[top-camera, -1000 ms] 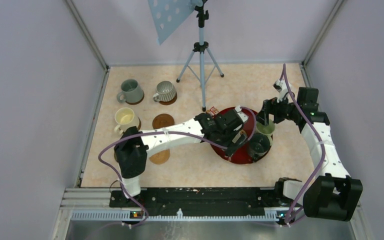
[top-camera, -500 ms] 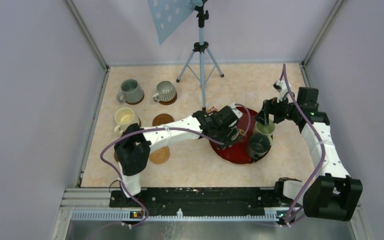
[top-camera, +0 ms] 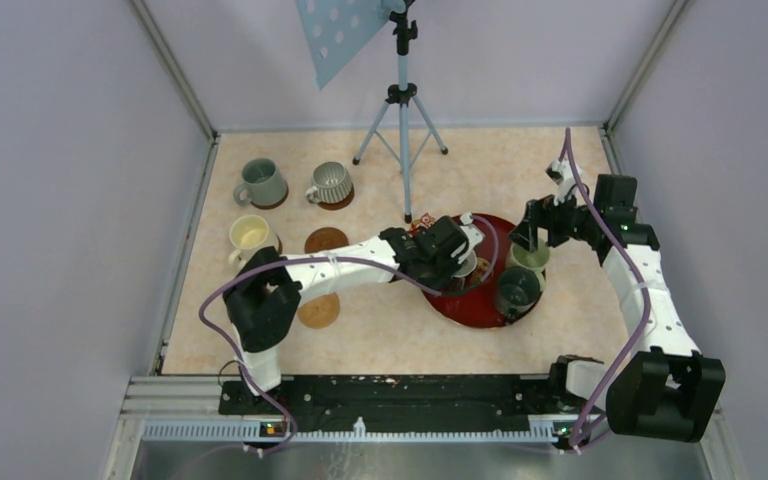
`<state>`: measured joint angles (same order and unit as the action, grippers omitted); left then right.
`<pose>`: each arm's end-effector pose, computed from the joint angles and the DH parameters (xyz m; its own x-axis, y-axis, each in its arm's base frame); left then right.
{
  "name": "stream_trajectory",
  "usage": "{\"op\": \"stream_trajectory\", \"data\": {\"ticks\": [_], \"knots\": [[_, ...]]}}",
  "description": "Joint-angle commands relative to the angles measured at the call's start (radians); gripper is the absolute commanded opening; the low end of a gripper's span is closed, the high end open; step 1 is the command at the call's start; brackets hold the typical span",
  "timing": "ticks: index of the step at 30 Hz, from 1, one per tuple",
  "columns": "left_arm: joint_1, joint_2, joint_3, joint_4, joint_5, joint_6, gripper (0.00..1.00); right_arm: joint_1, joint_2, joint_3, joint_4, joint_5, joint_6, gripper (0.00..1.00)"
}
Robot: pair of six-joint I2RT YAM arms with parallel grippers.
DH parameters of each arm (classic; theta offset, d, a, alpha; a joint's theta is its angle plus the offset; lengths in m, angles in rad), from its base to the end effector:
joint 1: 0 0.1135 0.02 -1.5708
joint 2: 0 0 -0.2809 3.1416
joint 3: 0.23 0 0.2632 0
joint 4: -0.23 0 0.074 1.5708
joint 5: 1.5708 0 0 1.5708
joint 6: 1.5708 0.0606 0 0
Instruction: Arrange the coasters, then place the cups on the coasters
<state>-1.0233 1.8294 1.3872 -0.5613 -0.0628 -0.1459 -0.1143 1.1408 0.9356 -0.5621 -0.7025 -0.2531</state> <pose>0.2226 -0.3578 0.2162 -0.5557 0.6327 -0.5393 0.7619 0.6472 -0.0258 0.2554 0.0101 0.2919 -0.5738 -0.1265 -0.8092 -0.5357 0.8053 0.2540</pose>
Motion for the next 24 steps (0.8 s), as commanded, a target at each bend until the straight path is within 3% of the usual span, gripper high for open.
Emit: {"op": "stream_trajectory", "data": {"ticks": [1, 5, 7, 11, 16, 20, 24], "knots": [[0.017, -0.007, -0.008, 0.098, 0.022, 0.043, 0.3, -0.005, -0.004, -0.004, 0.02, -0.021, -0.018, 0.87], [0.021, -0.011, -0.012, 0.125, 0.002, 0.048, 0.06, -0.005, -0.003, -0.003, 0.017, -0.023, -0.021, 0.87], [0.025, -0.018, -0.011, 0.121, -0.015, 0.044, 0.0, -0.005, -0.003, -0.003, 0.016, -0.024, -0.023, 0.87], [0.058, -0.069, -0.022, 0.109, 0.036, 0.076, 0.0, -0.005, -0.002, -0.003, 0.014, -0.026, -0.029, 0.87], [0.102, -0.206, -0.035, 0.114, 0.023, 0.227, 0.0, -0.005, -0.002, -0.003, 0.01, -0.028, -0.037, 0.87], [0.193, -0.314, -0.043, 0.097, 0.076, 0.263, 0.0, -0.005, 0.002, -0.003, 0.004, -0.023, -0.049, 0.87], [0.336, -0.428, -0.105, 0.1, 0.228, 0.294, 0.0, -0.005, 0.008, -0.002, 0.005, -0.026, -0.051, 0.87]]}}
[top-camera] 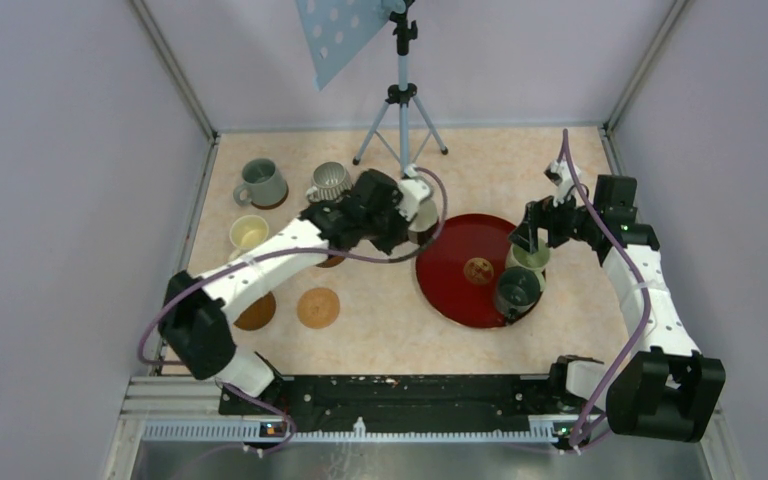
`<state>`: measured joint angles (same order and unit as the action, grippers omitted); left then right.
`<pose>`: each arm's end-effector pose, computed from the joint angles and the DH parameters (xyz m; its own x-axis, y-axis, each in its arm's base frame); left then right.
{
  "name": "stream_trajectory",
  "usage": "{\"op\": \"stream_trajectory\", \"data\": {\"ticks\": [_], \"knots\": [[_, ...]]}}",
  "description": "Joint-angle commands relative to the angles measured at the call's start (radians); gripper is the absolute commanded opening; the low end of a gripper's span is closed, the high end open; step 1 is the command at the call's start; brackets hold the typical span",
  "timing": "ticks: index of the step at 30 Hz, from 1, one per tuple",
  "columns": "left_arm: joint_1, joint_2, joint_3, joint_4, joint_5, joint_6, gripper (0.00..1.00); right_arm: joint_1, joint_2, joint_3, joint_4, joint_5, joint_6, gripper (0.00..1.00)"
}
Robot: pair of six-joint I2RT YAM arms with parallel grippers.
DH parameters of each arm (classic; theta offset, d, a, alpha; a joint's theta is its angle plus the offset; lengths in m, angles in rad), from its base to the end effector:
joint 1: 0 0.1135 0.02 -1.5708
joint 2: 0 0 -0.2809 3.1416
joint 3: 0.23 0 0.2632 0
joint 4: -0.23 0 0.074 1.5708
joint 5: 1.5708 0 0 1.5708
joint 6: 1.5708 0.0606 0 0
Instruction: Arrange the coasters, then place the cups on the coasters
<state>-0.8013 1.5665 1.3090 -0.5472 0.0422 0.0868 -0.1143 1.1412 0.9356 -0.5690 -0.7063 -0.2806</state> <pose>0.2592 -0.2713 0.2902 -0.4355 0.5741 -0.6934 0.7787 0.6267 0.0298 0.2548 0.0103 0.2913 -0.5641 -0.1473 -0.8125 -0.5519 0.7992 0.2383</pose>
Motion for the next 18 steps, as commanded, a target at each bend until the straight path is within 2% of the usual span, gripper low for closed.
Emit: {"op": "stream_trajectory", "data": {"ticks": [1, 10, 15, 18], "knots": [[0.149, -0.189, -0.043, 0.089, 0.15, 0.067, 0.0, -0.005, 0.011, -0.001, 0.011, -0.022, -0.024, 0.87], [0.433, -0.343, -0.125, 0.032, 0.317, 0.157, 0.0, -0.006, 0.027, -0.004, 0.011, -0.022, -0.032, 0.87], [0.595, -0.362, -0.202, 0.009, 0.416, 0.277, 0.0, -0.005, 0.036, -0.002, 0.01, -0.027, -0.034, 0.87], [0.65, -0.364, -0.246, 0.017, 0.468, 0.346, 0.0, -0.005, 0.04, -0.001, 0.008, -0.028, -0.035, 0.87]]}}
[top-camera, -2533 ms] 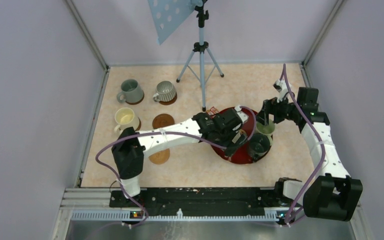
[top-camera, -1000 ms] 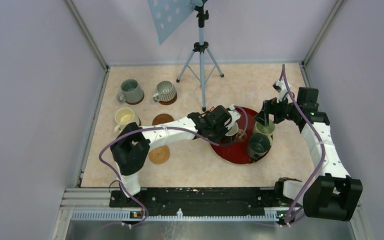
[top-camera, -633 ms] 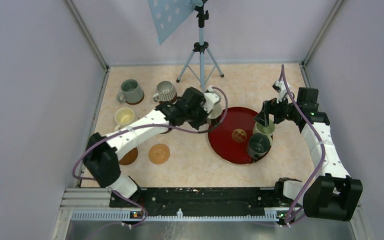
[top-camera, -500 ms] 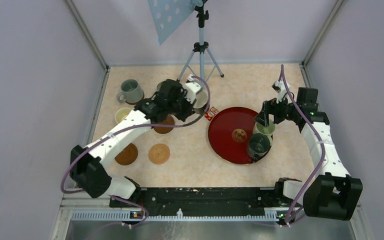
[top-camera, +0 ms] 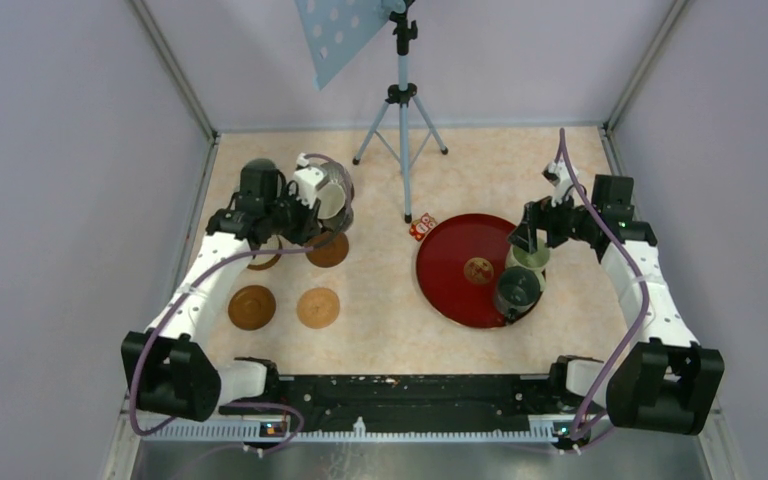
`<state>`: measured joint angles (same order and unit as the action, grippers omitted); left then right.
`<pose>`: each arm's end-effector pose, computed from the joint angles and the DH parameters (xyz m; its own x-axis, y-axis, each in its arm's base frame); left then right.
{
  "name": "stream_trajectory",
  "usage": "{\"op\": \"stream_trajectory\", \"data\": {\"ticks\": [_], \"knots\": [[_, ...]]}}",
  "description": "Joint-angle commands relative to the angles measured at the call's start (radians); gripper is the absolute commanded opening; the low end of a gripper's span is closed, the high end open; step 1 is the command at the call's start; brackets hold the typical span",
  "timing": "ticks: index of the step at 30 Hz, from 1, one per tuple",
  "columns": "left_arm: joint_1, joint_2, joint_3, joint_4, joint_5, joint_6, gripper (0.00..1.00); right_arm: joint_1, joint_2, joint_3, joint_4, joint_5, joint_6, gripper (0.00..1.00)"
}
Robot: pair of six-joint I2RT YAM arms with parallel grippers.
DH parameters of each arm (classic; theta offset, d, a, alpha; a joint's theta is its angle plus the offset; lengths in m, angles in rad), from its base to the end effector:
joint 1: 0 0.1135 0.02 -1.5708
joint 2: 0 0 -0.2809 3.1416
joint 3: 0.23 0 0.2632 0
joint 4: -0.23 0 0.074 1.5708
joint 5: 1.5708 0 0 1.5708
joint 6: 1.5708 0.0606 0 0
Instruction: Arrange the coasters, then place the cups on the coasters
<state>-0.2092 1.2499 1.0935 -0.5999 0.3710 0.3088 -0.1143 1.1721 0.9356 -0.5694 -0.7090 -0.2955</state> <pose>0.2779 -0.0815 0.3099 -0.5023 0.3962 -0.7686 0.6342 0.7730 -0.0160 0.2601 0.0099 0.2841 -0.5805 -0.1558 -0.7992 -0.5544 0.7945 0.2477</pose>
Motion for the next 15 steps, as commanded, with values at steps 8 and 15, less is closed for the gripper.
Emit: {"op": "stream_trajectory", "data": {"ticks": [8, 15], "knots": [[0.123, -0.007, -0.126, 0.147, 0.129, 0.199, 0.0, -0.005, 0.017, -0.001, 0.004, -0.027, -0.025, 0.87], [0.147, 0.042, -0.152, 0.157, 0.112, 0.206, 0.0, -0.005, 0.021, 0.0, 0.002, -0.029, -0.027, 0.87]]}}
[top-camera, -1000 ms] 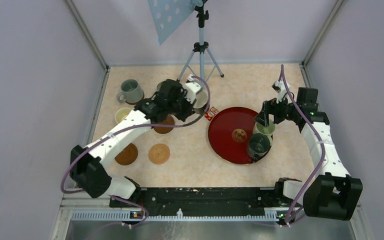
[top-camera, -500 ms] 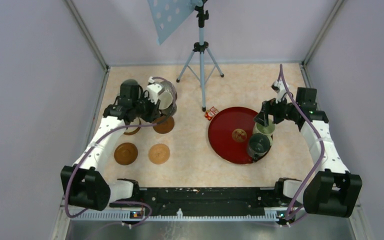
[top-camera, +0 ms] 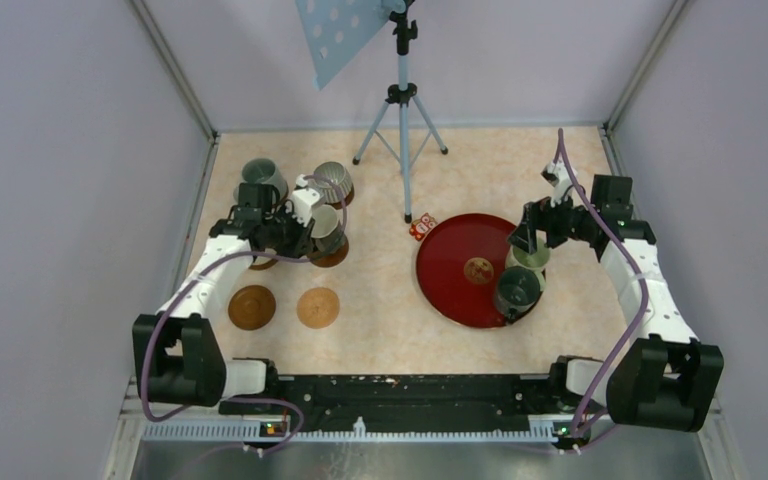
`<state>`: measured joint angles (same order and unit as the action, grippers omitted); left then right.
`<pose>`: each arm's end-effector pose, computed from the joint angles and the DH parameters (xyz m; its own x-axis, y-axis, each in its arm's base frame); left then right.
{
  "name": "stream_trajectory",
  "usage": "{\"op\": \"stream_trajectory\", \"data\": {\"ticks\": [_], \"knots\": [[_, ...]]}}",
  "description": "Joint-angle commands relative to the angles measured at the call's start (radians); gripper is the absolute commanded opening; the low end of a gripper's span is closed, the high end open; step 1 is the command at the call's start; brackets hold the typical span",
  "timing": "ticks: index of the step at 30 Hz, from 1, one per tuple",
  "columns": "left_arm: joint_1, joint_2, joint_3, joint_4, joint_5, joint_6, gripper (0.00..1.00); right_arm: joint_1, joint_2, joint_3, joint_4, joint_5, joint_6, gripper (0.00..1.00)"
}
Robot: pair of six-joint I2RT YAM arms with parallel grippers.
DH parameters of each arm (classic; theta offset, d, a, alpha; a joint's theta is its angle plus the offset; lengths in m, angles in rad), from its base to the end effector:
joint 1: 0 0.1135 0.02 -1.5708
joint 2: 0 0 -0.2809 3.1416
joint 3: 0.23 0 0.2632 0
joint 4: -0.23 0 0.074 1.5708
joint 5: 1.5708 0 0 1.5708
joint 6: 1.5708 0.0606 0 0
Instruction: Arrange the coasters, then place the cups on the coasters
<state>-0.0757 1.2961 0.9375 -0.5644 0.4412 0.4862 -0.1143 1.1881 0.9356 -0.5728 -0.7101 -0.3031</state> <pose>0.2798 -0.0472 0.2474 -0.5510 0.4655 -0.6926 0.6592 0.7517 -0.0191 0.2624 0.0096 0.2800 -0.5914 -0.1599 -0.7904 -0.5546 0.7922 0.2547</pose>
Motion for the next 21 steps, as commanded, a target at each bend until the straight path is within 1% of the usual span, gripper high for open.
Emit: {"op": "stream_trajectory", "data": {"ticks": [1, 4, 18, 21], "knots": [[0.014, -0.001, 0.001, 0.128, 0.026, 0.027, 0.0, -0.005, 0.007, -0.001, 0.005, -0.028, -0.019, 0.87], [0.016, 0.008, 0.001, 0.132, -0.001, 0.028, 0.0, -0.004, 0.009, -0.001, 0.006, -0.028, -0.019, 0.87], [0.016, 0.06, 0.023, 0.098, -0.037, 0.002, 0.0, -0.004, 0.017, 0.002, 0.005, -0.024, -0.02, 0.87], [0.016, 0.07, 0.023, 0.093, -0.032, 0.002, 0.02, -0.005, 0.018, 0.002, 0.004, -0.023, -0.021, 0.87]]}}
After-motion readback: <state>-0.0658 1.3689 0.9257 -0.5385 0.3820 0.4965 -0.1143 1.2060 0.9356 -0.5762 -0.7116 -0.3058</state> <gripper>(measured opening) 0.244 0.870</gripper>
